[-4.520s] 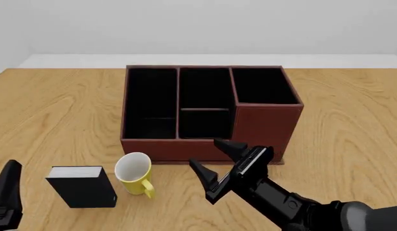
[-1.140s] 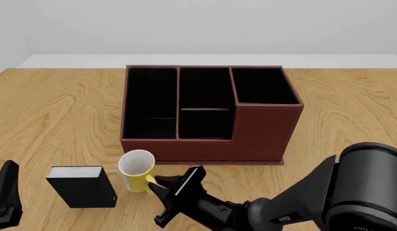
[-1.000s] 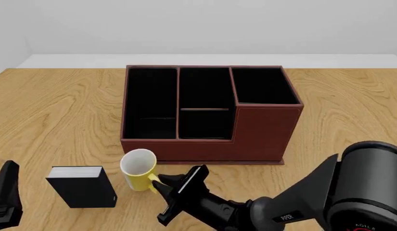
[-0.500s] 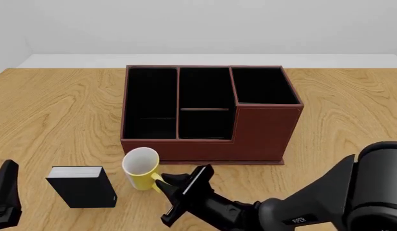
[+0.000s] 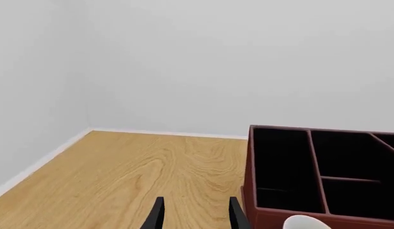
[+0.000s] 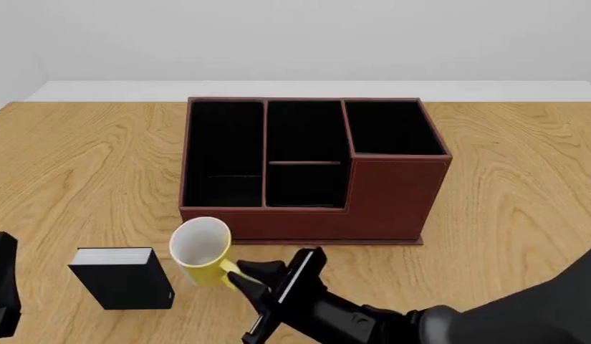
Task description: Pick up the yellow and white mug and place it to the right of the caddy.
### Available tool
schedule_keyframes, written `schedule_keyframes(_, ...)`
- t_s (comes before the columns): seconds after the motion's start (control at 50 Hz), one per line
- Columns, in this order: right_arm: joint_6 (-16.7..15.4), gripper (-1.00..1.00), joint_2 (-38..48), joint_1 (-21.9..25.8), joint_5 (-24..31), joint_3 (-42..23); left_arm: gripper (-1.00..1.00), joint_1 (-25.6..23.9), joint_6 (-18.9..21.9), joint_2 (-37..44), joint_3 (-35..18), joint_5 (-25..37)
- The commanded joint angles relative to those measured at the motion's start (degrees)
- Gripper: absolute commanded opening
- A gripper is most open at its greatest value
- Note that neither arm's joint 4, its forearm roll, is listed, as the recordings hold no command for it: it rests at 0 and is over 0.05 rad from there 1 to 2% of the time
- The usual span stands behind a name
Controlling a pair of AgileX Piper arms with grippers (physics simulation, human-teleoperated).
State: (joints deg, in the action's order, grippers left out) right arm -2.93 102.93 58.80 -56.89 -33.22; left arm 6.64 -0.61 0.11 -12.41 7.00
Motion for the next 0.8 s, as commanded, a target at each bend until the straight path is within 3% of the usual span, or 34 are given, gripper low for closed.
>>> schedule_keyframes(0.02, -0.6, -1.0, -5.24, 1.49, 2.97, 1.12, 1.0, -0.28, -0.06, -0.06, -1.86, 1.06)
schedule_keyframes(0.48, -4.71, -1.0, -15.39, 2.13, 8.13, 4.45, 1.0, -1.15, 0.25, -0.09, -4.74, 2.55)
schedule_keyframes(0.8, -7.15, -1.0, -24.94, 2.42, 14.84, 4.78, 1.0, -1.05, 0.2, -0.09, -5.33, 2.99)
